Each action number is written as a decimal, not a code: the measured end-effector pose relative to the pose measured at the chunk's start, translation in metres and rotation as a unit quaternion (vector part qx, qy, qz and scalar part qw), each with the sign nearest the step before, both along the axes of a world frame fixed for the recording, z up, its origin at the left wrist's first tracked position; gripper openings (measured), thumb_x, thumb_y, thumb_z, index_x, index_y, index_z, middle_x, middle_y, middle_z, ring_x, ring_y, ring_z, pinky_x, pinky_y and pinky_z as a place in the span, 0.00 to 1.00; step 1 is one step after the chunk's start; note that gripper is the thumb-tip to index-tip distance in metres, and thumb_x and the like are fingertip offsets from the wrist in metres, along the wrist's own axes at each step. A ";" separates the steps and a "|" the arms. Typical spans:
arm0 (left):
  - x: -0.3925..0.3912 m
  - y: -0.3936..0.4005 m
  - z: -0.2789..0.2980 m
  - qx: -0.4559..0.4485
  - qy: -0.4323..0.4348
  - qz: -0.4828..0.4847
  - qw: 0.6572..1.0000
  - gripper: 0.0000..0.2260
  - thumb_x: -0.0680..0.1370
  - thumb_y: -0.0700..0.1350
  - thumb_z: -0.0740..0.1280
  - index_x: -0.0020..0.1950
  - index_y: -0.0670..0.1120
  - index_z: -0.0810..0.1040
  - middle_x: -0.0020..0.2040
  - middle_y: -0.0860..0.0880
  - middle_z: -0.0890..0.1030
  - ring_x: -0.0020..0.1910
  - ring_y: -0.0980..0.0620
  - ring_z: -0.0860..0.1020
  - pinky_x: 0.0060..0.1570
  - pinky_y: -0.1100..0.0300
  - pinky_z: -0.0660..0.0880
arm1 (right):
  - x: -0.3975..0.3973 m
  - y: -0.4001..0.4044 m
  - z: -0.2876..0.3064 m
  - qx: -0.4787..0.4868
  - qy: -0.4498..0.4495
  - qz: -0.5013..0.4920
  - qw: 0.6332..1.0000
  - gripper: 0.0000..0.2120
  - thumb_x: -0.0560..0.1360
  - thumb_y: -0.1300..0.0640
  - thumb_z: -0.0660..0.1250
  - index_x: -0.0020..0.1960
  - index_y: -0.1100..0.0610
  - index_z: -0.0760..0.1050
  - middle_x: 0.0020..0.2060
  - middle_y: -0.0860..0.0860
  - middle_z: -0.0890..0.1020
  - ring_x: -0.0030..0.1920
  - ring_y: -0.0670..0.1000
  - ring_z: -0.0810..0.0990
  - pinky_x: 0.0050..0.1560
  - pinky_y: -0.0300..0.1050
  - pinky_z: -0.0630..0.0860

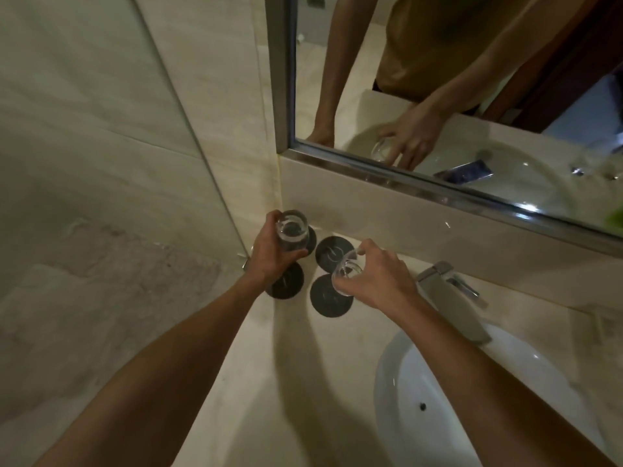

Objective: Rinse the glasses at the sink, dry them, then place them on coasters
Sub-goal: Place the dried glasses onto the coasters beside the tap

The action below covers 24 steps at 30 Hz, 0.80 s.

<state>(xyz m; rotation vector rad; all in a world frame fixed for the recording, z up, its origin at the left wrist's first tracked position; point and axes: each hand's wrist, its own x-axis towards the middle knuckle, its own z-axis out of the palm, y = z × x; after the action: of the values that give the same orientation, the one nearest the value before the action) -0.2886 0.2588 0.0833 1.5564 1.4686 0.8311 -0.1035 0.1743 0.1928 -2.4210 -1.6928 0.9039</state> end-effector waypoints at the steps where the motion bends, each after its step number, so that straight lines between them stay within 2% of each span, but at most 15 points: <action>1: 0.000 0.003 -0.004 0.003 0.003 -0.006 1.000 0.38 0.63 0.43 0.83 0.65 0.53 0.65 0.63 0.49 0.79 0.64 0.49 0.77 0.63 0.49 0.76 | -0.002 0.003 -0.003 -0.002 0.002 -0.001 1.000 0.33 0.67 0.39 0.75 0.66 0.49 0.68 0.61 0.54 0.76 0.60 0.57 0.76 0.54 0.51 0.76; 4: 0.002 0.011 -0.013 0.002 -0.002 -0.011 1.000 0.38 0.63 0.42 0.83 0.66 0.53 0.65 0.65 0.47 0.78 0.65 0.47 0.77 0.64 0.48 0.75 | -0.004 0.009 -0.011 -0.010 0.006 -0.015 1.000 0.35 0.65 0.38 0.75 0.66 0.48 0.68 0.59 0.54 0.76 0.59 0.57 0.76 0.53 0.50 0.76; 8: 0.005 0.018 -0.023 -0.002 -0.010 -0.041 0.999 0.37 0.64 0.40 0.83 0.65 0.52 0.65 0.63 0.52 0.77 0.64 0.51 0.75 0.65 0.54 0.73 | -0.001 0.013 -0.015 -0.016 0.028 -0.061 0.998 0.32 0.63 0.40 0.75 0.63 0.47 0.70 0.53 0.51 0.75 0.53 0.55 0.76 0.49 0.48 0.77; 10: 0.005 0.020 -0.026 0.000 -0.005 -0.054 0.999 0.36 0.65 0.40 0.82 0.65 0.51 0.65 0.63 0.52 0.76 0.64 0.53 0.74 0.65 0.57 0.71 | 0.003 0.016 -0.016 -0.017 0.059 -0.095 0.994 0.30 0.64 0.41 0.75 0.62 0.48 0.70 0.51 0.50 0.72 0.51 0.54 0.74 0.46 0.47 0.75; 13: 0.004 0.023 -0.029 0.003 0.004 -0.064 0.998 0.37 0.65 0.41 0.82 0.67 0.48 0.66 0.65 0.47 0.77 0.65 0.52 0.74 0.66 0.56 0.70 | 0.007 0.018 -0.020 -0.013 0.122 -0.163 0.979 0.31 0.63 0.40 0.75 0.61 0.50 0.71 0.53 0.50 0.74 0.53 0.54 0.76 0.43 0.46 0.74; 14: 0.004 0.024 -0.030 0.003 0.008 -0.067 0.998 0.37 0.65 0.42 0.82 0.68 0.47 0.66 0.66 0.47 0.77 0.65 0.51 0.74 0.66 0.55 0.70 | 0.007 0.018 -0.022 -0.014 0.173 -0.207 0.963 0.32 0.62 0.40 0.77 0.61 0.52 0.72 0.53 0.50 0.76 0.53 0.55 0.78 0.40 0.45 0.76; 15: 0.003 0.025 -0.030 0.001 0.014 -0.069 0.998 0.37 0.65 0.42 0.82 0.68 0.47 0.66 0.66 0.46 0.77 0.66 0.50 0.74 0.67 0.54 0.71 | 0.008 0.019 -0.024 -0.019 0.249 -0.264 0.931 0.31 0.63 0.42 0.78 0.60 0.55 0.74 0.53 0.51 0.78 0.52 0.55 0.80 0.38 0.45 0.79; 16: 0.002 0.026 -0.029 0.001 0.019 -0.070 0.997 0.38 0.65 0.42 0.82 0.68 0.47 0.66 0.66 0.46 0.77 0.65 0.49 0.75 0.67 0.53 0.71 | 0.009 0.019 -0.024 -0.041 0.332 -0.324 0.885 0.29 0.64 0.44 0.78 0.60 0.57 0.76 0.53 0.54 0.80 0.50 0.55 0.82 0.39 0.46 0.81; 18: 0.000 0.027 -0.028 0.002 0.026 -0.072 0.997 0.38 0.64 0.42 0.83 0.68 0.46 0.66 0.65 0.45 0.77 0.65 0.47 0.75 0.66 0.52 0.72 | 0.012 0.018 -0.026 -0.097 0.473 -0.412 0.773 0.25 0.67 0.45 0.77 0.58 0.57 0.77 0.53 0.59 0.81 0.50 0.56 0.82 0.50 0.50 0.83; 20: -0.001 0.029 -0.026 0.000 0.029 -0.076 0.997 0.38 0.64 0.40 0.82 0.69 0.45 0.66 0.65 0.44 0.77 0.65 0.47 0.75 0.66 0.53 0.72 | 0.017 0.014 -0.033 -0.115 0.543 -0.458 0.694 0.29 0.66 0.43 0.77 0.59 0.59 0.76 0.55 0.59 0.81 0.54 0.57 0.80 0.55 0.52 0.80; 22: -0.001 0.030 -0.025 -0.004 0.033 -0.082 0.996 0.39 0.64 0.39 0.82 0.69 0.44 0.65 0.65 0.44 0.77 0.65 0.47 0.75 0.65 0.55 0.70 | 0.018 0.010 -0.046 -0.099 0.591 -0.452 0.660 0.32 0.65 0.42 0.78 0.61 0.60 0.76 0.57 0.58 0.82 0.53 0.54 0.79 0.51 0.46 0.77; 24: -0.002 0.031 -0.025 -0.005 0.036 -0.090 0.995 0.39 0.64 0.39 0.82 0.69 0.44 0.65 0.65 0.44 0.76 0.65 0.46 0.74 0.64 0.56 0.70 | 0.016 0.007 -0.056 -0.076 0.629 -0.409 0.657 0.35 0.63 0.44 0.78 0.65 0.59 0.77 0.57 0.58 0.82 0.50 0.53 0.79 0.46 0.43 0.74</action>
<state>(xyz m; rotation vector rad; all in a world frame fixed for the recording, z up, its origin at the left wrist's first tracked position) -0.2909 0.2901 0.0581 1.6986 1.3578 0.6683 -0.0871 0.1813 0.1363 -1.3933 -0.0022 1.7923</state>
